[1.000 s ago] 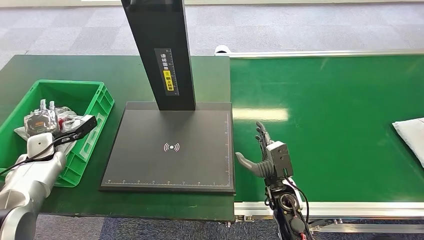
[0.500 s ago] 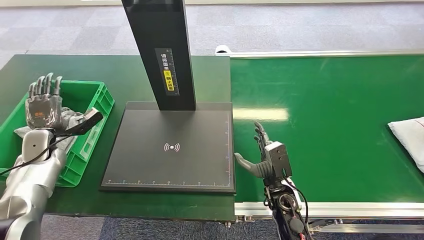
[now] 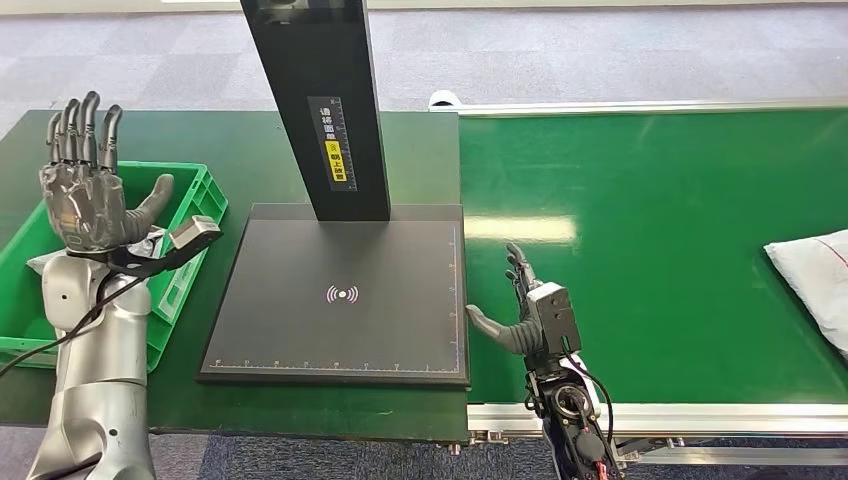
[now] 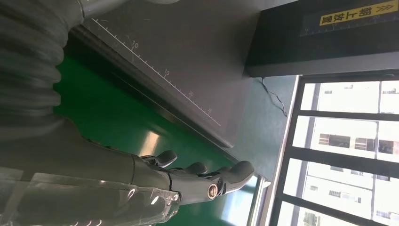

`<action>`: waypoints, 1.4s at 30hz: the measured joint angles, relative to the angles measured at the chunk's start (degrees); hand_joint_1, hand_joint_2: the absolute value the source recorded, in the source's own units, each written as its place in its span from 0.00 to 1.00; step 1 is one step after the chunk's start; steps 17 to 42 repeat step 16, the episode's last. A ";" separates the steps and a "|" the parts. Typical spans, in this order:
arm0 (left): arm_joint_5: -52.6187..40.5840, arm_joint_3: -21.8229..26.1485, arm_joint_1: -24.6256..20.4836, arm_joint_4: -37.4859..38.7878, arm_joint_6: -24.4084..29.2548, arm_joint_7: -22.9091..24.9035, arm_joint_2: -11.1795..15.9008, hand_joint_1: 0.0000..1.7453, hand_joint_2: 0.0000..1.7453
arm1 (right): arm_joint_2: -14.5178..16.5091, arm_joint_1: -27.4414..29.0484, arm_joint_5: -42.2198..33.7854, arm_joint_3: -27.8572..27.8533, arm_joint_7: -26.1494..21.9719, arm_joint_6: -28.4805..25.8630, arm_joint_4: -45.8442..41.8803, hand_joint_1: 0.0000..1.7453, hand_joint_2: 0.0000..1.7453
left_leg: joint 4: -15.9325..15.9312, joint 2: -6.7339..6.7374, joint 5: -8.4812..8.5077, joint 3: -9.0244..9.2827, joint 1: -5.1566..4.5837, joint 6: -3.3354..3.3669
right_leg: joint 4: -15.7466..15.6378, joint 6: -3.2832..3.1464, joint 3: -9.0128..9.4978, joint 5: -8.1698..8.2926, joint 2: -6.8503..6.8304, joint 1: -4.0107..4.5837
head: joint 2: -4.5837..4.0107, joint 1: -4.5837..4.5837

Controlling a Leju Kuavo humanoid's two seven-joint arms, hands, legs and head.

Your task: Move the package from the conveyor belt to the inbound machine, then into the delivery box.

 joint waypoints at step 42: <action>57.11 -18.17 5.72 0.69 -21.79 -0.08 -2.26 0.00 1.00 | -0.41 0.05 -0.38 -0.07 -1.70 -0.53 0.06 0.00 1.00 | 0.01 -0.02 -0.01 0.00 -0.02 0.01 | -0.01 0.01 0.02 0.00 -0.02 -0.03 | -0.01 0.01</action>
